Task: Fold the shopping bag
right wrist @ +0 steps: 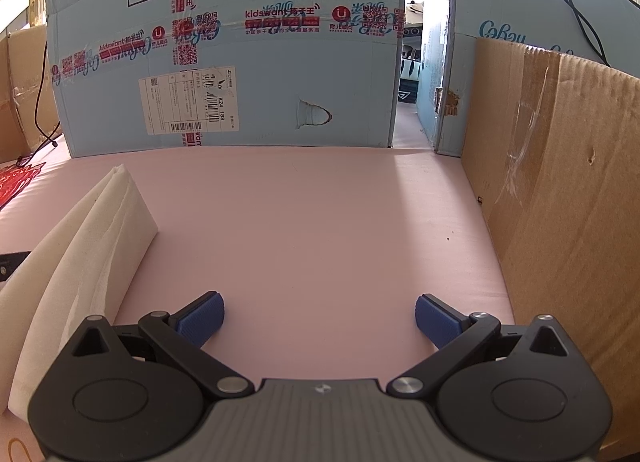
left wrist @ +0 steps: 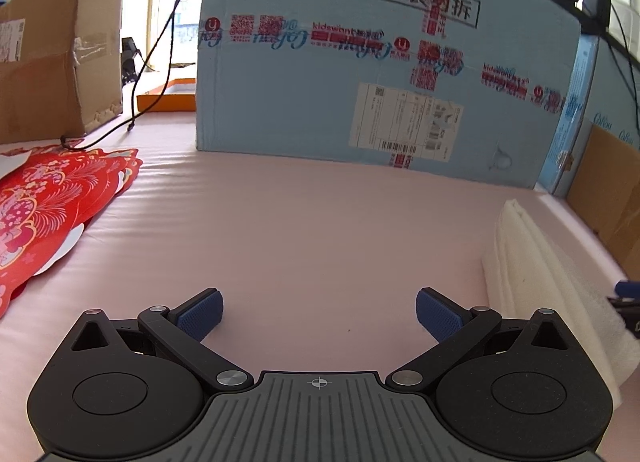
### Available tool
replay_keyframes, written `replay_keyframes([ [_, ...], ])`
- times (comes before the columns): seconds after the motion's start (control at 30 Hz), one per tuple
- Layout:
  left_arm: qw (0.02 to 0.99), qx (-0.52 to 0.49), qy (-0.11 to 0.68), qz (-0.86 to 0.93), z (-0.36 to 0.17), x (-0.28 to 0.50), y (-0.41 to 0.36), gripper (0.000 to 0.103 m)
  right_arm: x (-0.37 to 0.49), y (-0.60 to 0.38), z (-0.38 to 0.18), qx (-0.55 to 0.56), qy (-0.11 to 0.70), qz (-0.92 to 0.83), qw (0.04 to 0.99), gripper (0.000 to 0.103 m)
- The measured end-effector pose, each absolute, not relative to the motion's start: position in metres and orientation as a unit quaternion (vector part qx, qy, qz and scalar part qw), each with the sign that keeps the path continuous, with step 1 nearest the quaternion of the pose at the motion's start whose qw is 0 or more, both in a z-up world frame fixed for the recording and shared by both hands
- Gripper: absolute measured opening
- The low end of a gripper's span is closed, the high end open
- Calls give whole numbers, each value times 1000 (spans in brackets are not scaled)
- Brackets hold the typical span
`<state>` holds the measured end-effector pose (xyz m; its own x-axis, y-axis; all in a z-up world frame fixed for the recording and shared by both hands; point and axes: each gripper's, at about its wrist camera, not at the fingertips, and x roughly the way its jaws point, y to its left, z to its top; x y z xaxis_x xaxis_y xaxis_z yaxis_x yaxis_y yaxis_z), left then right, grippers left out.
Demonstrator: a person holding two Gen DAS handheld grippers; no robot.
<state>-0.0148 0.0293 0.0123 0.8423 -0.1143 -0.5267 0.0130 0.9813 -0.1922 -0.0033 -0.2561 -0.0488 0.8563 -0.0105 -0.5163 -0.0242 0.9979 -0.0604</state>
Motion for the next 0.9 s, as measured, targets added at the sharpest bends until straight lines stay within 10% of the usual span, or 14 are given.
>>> replay_keyframes([
  [0.4,958,-106,226,-143,43,-57,21,103,-63,-251,-16,7,228,113,967,101],
  [0.7,930,-115,294,-189,17,-59,5,97,-75,-229,-26,24,280,169,945,67],
  [0.9,914,-132,317,-216,5,-55,1,65,-68,-232,-34,56,300,183,935,27],
])
